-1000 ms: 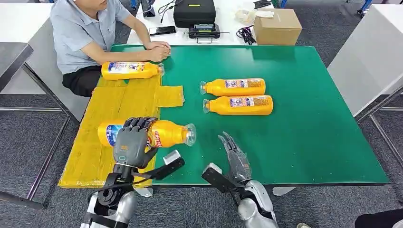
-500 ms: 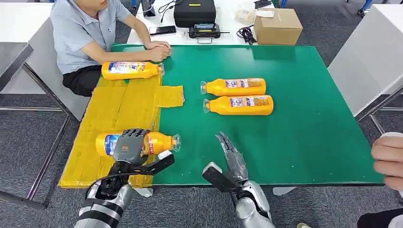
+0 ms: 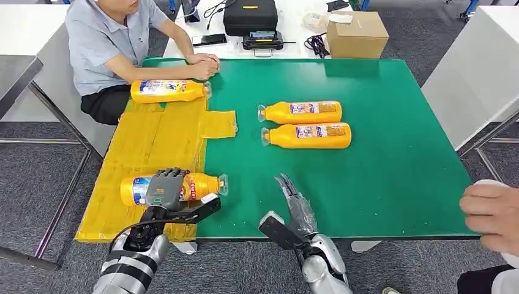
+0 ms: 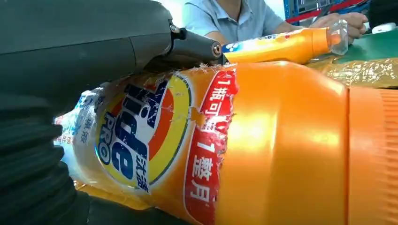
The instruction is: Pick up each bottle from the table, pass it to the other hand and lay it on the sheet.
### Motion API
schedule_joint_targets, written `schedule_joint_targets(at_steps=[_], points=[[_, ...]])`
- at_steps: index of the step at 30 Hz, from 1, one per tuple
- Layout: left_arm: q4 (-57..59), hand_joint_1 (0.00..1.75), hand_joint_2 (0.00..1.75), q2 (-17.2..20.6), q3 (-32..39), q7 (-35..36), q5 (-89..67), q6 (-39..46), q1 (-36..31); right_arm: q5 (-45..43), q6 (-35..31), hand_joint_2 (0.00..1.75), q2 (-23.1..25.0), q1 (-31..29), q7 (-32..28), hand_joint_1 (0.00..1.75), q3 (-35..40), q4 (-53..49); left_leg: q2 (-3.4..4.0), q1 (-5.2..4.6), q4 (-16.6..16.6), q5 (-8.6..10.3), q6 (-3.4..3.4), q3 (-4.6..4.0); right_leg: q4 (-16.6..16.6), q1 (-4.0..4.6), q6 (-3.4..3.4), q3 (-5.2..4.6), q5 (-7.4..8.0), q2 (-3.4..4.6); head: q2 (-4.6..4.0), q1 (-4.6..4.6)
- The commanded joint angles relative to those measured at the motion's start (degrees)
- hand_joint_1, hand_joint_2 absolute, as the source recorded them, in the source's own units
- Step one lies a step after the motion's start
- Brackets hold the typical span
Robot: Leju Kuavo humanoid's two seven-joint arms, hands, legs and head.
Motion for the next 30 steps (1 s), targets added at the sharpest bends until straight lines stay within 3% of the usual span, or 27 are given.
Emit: schedule_joint_targets(at_steps=[1,6,7,11,13,20,24,30], points=[[7.2,0.28,1.75,0.9,2.0,0.0,0.1,-1.6,-2.3,0.2,0.1,1.75,-0.8,-3.2,-0.2,0.00,0.4,4.5,0.13,0.04,0.0,-0.04,-0.08,0.17,0.0,0.05,-0.10,0.14,-0.01,0.10,0.00,0.00],[10.3,0.28,1.75,0.9,2.2,0.1,0.1,-2.8,-3.6,-0.1,-0.1,1.75,-1.1,-4.4,-0.6,0.00,0.1,6.2,0.11,0.02,0.0,-0.02,-0.06,0.16,-0.1,0.03,-0.09,0.13,0.01,0.08,0.00,0.00],[10.9,0.12,1.75,0.8,2.5,0.0,0.1,-3.4,-3.9,-0.1,-0.2,1.75,-1.0,-4.5,-0.7,0.00,0.1,6.4,0.15,0.08,0.0,-0.06,-0.11,0.26,-0.1,0.09,-0.16,0.24,0.00,0.11,0.00,0.00],[14.5,0.10,1.75,0.6,3.5,-0.5,0.1,-6.9,-5.2,-0.4,-0.5,1.75,-1.2,-5.5,-1.3,0.00,-0.3,8.3,0.12,0.05,-0.1,-0.02,-0.09,0.36,-0.1,0.06,-0.12,0.36,0.02,0.10,0.00,0.00],[16.4,0.00,1.75,0.3,4.1,-0.7,0.1,-8.1,-5.8,-0.6,-0.7,1.75,-1.4,-6.2,-1.6,0.00,-0.5,9.5,0.09,0.01,-0.1,-0.01,-0.07,0.43,-0.1,0.02,-0.09,0.43,0.02,0.08,0.00,0.00],[18.9,0.00,1.75,-0.2,4.8,-1.9,0.1,-7.4,-6.9,-0.8,-1.2,1.75,-1.3,-7.5,-2.6,0.00,-1.1,11.9,0.13,0.02,-0.1,0.04,-0.10,0.83,-0.1,0.03,-0.15,0.81,0.07,0.13,0.00,0.00],[12.2,0.00,1.75,-1.4,3.1,-4.5,0.1,-2.9,-5.0,-0.9,-1.2,1.75,-1.4,-6.2,-2.2,0.00,-1.7,10.1,0.13,0.05,-0.1,0.11,-0.15,0.83,-0.2,0.06,-0.28,0.81,0.17,0.12,0.00,0.00],[9.8,0.00,1.75,-1.5,2.6,-3.9,0.1,-4.8,-4.1,-0.8,-1.0,1.75,-1.4,-5.9,-2.1,0.00,-1.8,9.7,0.01,0.00,-0.1,0.17,-0.05,0.77,-0.1,0.01,-0.22,0.76,0.11,0.01,0.00,0.00]])
